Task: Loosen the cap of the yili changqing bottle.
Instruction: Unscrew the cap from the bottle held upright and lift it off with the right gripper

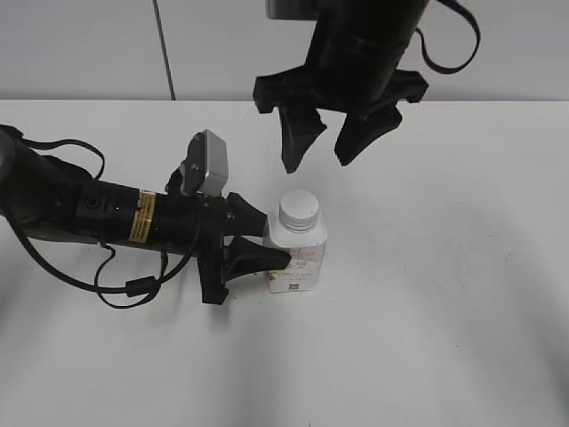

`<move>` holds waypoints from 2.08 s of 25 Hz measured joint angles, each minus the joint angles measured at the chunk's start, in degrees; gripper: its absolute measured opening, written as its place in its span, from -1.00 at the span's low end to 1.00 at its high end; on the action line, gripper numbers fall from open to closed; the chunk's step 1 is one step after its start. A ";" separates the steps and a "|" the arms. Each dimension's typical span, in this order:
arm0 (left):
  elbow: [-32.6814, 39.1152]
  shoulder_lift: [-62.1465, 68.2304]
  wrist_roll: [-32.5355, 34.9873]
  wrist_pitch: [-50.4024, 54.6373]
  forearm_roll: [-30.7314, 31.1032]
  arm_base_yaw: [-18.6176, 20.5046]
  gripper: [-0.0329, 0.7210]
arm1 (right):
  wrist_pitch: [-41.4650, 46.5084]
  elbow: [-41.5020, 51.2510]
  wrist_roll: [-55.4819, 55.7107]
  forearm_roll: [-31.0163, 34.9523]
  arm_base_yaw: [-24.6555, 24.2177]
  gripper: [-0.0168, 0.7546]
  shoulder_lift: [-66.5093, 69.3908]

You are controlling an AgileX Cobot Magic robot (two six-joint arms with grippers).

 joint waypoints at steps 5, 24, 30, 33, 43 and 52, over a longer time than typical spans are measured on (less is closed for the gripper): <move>0.00 0.00 0.00 0.00 0.00 0.00 -0.06 | 0.00 -0.04 1.98 0.72 0.18 0.34 2.74; 0.00 0.00 0.00 0.00 -0.05 0.00 -0.06 | -0.07 -0.18 3.22 3.61 0.18 0.34 6.49; 0.00 0.00 0.00 0.00 -0.05 0.00 -0.07 | -0.38 -0.18 3.11 3.61 0.18 0.34 8.49; 0.00 0.00 0.00 0.00 -0.05 0.00 -0.07 | -0.56 -0.18 3.11 3.61 0.18 0.31 8.49; 0.00 0.00 0.00 0.00 -0.10 0.00 -0.07 | -0.56 -0.18 2.84 3.55 0.18 0.04 8.49; 0.00 0.00 0.00 0.05 0.01 0.00 -0.08 | -0.30 -0.32 -30.01 3.50 0.18 0.04 8.49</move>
